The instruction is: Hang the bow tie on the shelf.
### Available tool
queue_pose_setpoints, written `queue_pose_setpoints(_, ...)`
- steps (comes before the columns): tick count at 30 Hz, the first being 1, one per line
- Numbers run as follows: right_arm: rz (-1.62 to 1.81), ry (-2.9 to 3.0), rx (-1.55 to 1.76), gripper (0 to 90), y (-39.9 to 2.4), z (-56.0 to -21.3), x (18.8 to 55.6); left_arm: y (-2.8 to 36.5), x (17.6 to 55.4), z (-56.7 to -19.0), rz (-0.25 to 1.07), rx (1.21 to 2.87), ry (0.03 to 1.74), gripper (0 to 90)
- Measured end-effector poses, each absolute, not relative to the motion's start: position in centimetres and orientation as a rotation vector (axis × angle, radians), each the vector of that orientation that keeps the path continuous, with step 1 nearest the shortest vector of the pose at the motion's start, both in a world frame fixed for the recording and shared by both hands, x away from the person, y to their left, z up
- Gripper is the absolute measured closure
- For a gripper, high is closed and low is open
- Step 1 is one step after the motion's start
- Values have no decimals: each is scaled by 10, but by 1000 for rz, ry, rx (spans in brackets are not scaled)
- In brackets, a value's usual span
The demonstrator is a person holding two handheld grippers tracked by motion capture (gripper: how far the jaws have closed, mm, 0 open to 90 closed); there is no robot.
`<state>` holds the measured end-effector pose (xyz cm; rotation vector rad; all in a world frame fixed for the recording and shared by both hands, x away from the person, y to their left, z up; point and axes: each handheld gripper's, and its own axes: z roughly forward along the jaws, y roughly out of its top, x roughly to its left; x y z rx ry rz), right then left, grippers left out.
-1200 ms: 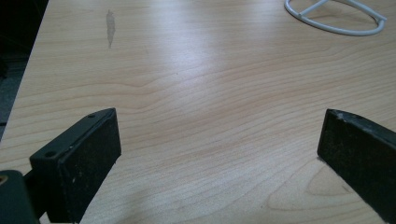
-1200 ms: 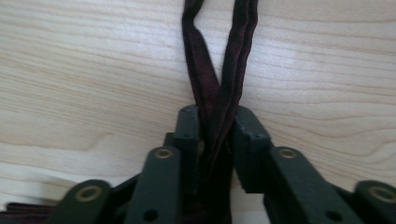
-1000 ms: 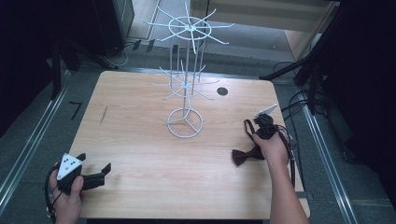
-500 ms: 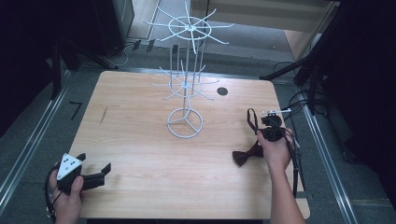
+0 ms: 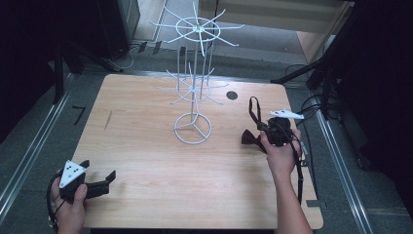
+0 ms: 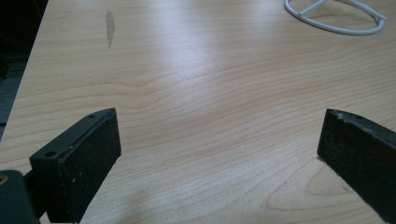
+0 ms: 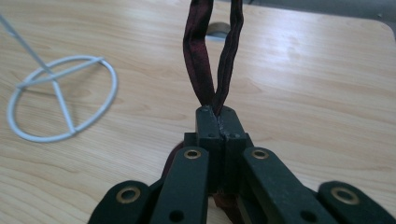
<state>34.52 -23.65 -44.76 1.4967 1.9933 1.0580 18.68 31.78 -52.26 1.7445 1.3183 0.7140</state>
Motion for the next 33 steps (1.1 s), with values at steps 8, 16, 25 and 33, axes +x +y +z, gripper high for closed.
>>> queue_pose_setpoints(8,1127,1997,1427,900,-221,-441,337,318,187,-523,714,1745,1318,1)
queue_pose_setpoints(16,1201,1999,1369,900,-208,-433,328,318,187,-523,714,1745,1320,2)
queue_pose_setpoints(25,1258,2037,1297,900,-193,-426,318,317,187,-523,714,1746,1319,2)
queue_pose_setpoints(33,1309,2043,1247,900,-184,-415,306,317,187,-523,715,1749,1319,2)
